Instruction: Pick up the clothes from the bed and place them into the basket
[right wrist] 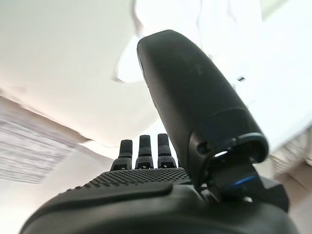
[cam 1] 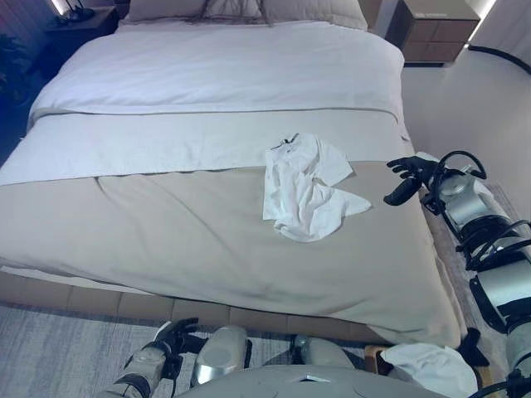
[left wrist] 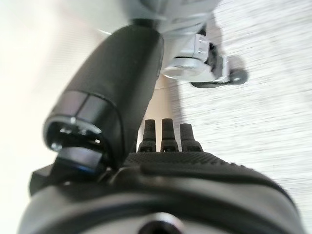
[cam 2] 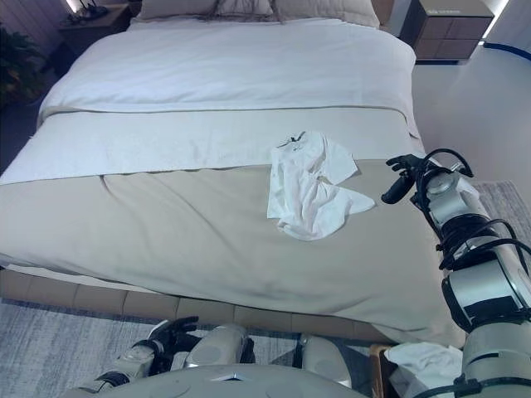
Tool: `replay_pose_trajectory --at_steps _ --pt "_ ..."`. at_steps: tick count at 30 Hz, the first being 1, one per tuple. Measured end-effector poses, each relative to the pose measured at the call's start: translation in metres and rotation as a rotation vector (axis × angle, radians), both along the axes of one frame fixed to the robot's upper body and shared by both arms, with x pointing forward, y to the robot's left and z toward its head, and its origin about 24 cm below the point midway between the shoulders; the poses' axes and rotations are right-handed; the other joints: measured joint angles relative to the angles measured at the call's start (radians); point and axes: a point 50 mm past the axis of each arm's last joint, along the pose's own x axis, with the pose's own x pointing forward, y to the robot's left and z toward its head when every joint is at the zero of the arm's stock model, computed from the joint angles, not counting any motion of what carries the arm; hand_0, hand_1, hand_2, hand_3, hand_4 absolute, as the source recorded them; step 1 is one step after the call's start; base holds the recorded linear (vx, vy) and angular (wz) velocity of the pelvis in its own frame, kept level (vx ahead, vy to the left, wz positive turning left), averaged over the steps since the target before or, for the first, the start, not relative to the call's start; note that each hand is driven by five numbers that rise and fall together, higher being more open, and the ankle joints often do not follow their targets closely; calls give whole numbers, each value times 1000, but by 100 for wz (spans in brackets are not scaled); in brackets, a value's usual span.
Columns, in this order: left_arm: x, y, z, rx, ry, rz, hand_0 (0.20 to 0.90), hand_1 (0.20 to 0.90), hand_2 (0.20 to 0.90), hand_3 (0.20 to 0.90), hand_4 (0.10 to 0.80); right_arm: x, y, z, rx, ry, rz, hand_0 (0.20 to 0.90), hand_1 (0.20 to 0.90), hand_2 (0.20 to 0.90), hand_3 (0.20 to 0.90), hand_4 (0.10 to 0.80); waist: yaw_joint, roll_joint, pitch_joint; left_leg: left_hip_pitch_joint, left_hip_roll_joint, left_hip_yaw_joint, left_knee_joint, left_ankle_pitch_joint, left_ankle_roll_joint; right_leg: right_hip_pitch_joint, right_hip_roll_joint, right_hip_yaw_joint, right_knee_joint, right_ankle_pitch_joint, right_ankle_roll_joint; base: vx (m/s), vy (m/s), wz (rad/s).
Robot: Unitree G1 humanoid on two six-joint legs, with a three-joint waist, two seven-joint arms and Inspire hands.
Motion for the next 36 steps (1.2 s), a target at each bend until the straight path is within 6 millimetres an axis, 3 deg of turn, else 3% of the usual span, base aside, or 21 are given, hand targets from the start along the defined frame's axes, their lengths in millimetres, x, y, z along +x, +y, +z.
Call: replay_pose_trajectory --at_steps 2,4,5,7,8,11,13,18,22,23,24,25,29,32,36 --pt "7 -1 3 7 -17 -33 900 900 900 900 800 7 11 7 -31 -54 30 900 900 900 900 800 -3 14 8 -9 12 -6 -165 12 18 -12 3 -10 0 2 0 -20 99 12" --pt "17 -4 7 2 -54 -44 900 900 900 900 800 14 22 14 -174 -89 87 900 900 900 900 800 11 18 23 -35 8 -25 -351 41 13 -58 5 -14 0 -5 7 -4 130 15" --pt "21 -7 9 -3 -75 -53 900 900 900 900 800 16 28 20 -230 -114 117 900 900 900 900 800 17 23 29 -32 8 -42 -397 62 -4 -89 7 -10 10 -6 10 8 136 1" --pt "27 -17 10 -31 -101 -64 900 900 900 900 800 19 35 34 -293 -159 160 900 900 900 900 800 40 63 57 -22 19 -69 -416 90 -6 -126 31 3 27 -5 12 19 171 -25" --pt "34 -18 13 -37 -127 -56 900 900 900 900 800 22 40 40 -308 -181 177 900 900 900 900 800 58 64 90 -30 14 -57 -419 128 -5 -143 30 20 39 -2 15 44 275 -36" --pt "46 -20 18 -61 -170 -31 900 900 900 900 800 27 51 37 -307 -167 189 900 900 900 900 800 85 64 137 -52 -19 -38 -428 144 29 -188 -10 25 71 2 49 -15 273 -11" --pt "57 -20 24 -65 -196 -25 900 900 900 900 800 31 58 40 -312 -166 194 900 900 900 900 800 94 65 158 -99 -29 -30 -422 160 46 -236 -27 18 86 1 53 -32 181 -5" --pt "91 -21 44 -90 -299 -7 900 900 900 900 800 43 61 57 -301 -168 108 900 900 900 900 800 119 57 259 -205 -59 -37 -374 166 51 -326 -48 11 111 33 97 -30 207 13" --pt "102 -25 53 -129 -353 31 900 900 900 900 800 46 57 74 -311 -227 33 900 900 900 900 800 132 56 290 -306 -67 -42 -331 167 51 -398 -60 -4 115 40 96 7 138 14" --pt "102 -24 54 -136 -367 42 900 900 900 900 800 47 56 80 -312 -240 8 846 846 846 837 737 134 56 291 -327 -68 -44 -321 166 50 -413 -61 -9 116 40 96 18 84 9" --pt "104 -24 56 -139 -385 49 900 900 900 900 800 47 55 90 -320 -262 -17 439 439 439 362 262 134 54 292 -350 -69 -49 -314 166 50 -434 -62 -13 121 40 96 5 76 15" --pt "107 -23 60 -145 -407 50 900 900 900 900 800 48 51 108 -330 -298 -52 300 300 300 200 100 135 51 294 -382 -71 -55 -302 166 50 -460 -62 -17 127 40 96 -10 54 18" --pt "114 -22 70 -155 -473 45 900 900 900 900 800 44 36 148 -300 -392 -130 300 300 300 200 100 140 46 297 -464 -74 -68 -282 166 50 -528 -61 -26 127 43 106 -42 56 12" --pt "111 -19 68 -149 -467 50 900 900 900 900 800 43 36 149 -249 -454 -131 300 300 300 200 100 139 29 306 -466 -77 -50 -262 164 52 -524 -58 -12 114 77 108 -64 42 -13" --pt "104 -14 64 -137 -444 64 900 900 900 900 800 43 52 138 -154 -575 -42 300 300 300 200 100 145 3 320 -417 -59 12 -185 113 90 -459 -39 10 103 121 93 -62 12 -46"
